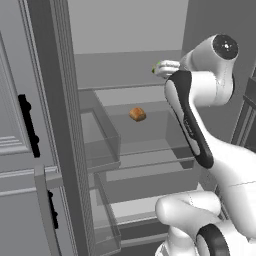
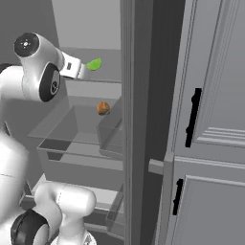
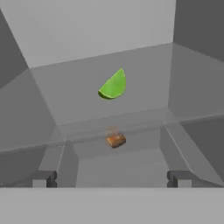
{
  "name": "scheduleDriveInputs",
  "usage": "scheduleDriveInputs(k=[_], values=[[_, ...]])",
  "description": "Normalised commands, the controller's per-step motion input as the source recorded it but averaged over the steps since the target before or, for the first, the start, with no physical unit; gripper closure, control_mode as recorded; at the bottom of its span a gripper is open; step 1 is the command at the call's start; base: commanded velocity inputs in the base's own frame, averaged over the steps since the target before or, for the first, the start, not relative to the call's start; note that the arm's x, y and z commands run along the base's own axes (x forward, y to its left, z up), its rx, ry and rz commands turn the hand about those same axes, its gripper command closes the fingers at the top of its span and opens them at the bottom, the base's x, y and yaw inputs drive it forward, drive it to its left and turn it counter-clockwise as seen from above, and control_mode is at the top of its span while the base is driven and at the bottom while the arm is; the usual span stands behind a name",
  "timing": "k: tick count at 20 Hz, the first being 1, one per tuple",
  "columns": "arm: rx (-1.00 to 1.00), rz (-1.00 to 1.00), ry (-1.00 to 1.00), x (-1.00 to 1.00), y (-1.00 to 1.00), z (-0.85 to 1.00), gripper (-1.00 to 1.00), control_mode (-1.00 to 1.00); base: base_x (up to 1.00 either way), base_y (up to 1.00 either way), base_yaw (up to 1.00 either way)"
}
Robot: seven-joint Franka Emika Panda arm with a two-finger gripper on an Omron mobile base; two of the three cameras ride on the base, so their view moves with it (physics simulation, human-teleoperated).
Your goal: Grab a lemon wedge from the fridge and one ice cube from the ice bowl, and put them in the glass of lemonade.
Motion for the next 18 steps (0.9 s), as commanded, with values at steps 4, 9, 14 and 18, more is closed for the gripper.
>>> scheduleDriveInputs(k=[4, 9, 14, 18], values=[[0.0, 0.0, 0.14, 0.63, 0.07, 0.0, -1.0, -1.0, 0.0, 0.0, 0.0], [0.0, 0.0, 0.08, 0.7, 0.0, -0.04, -1.0, -1.0, 0.0, 0.0, 0.0], [0.0, 0.0, 0.03, 0.72, 0.0, -0.12, -1.0, -1.0, 0.0, 0.0, 0.0], [0.0, 0.0, 0.03, 0.68, 0.0, -0.18, -1.0, -1.0, 0.0, 0.0, 0.0]])
